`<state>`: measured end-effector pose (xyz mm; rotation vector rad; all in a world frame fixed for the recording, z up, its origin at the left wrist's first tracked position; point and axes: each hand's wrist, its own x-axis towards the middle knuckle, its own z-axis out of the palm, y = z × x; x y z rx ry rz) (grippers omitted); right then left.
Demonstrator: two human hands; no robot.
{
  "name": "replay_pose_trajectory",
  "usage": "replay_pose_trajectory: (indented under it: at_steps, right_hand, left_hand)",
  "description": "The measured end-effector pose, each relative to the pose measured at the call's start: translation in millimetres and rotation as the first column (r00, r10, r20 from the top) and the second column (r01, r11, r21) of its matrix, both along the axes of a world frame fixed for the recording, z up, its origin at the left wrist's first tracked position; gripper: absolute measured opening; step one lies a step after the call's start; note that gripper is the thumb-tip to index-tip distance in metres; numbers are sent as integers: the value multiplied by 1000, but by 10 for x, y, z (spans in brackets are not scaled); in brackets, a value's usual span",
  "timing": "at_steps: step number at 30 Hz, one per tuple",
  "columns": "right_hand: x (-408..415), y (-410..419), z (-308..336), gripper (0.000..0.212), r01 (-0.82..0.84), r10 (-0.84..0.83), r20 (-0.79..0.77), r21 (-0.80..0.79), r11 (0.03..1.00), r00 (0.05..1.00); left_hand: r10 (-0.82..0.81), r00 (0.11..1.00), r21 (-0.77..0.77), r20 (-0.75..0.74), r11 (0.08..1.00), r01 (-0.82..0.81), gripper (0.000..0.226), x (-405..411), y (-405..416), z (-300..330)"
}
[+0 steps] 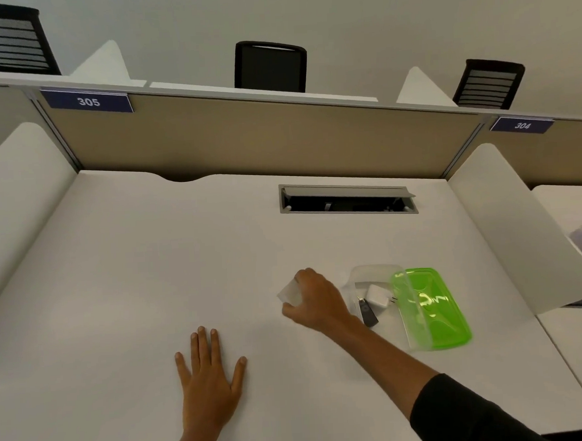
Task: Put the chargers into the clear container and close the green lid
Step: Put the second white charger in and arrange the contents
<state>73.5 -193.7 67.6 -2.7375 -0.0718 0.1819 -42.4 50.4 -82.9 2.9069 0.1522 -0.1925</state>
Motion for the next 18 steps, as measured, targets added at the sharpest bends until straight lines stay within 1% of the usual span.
replay_pose_trajectory:
  at_steps: [6,9,13,16,18]
  right_hand:
    - [-68,-841,147,55,205,-203,48,-37,978,978]
    - [-143,-1186,175,54,300,-301,-6,-63,952,953]
    - [-239,-1486,171,56,396,-408,-69,-142,907,910]
    - [-297,-1593,149,61,428,-457,-105,-215,878,884]
    - [-332,-1624,135,60,433,-475,-129,-256,864,871]
  left_hand:
    - [-9,1000,8,14,1000,8,95,-2,6,-18]
    - [-12,1000,9,20,1000,11,96,-1,20,-55]
    - [-14,1000,2,26,1000,14,96,-2,20,-71]
    - [-8,1000,7,30,1000,8,96,0,10,-57]
    - [-7,999,3,34,1000,7,97,-1,5,-51]
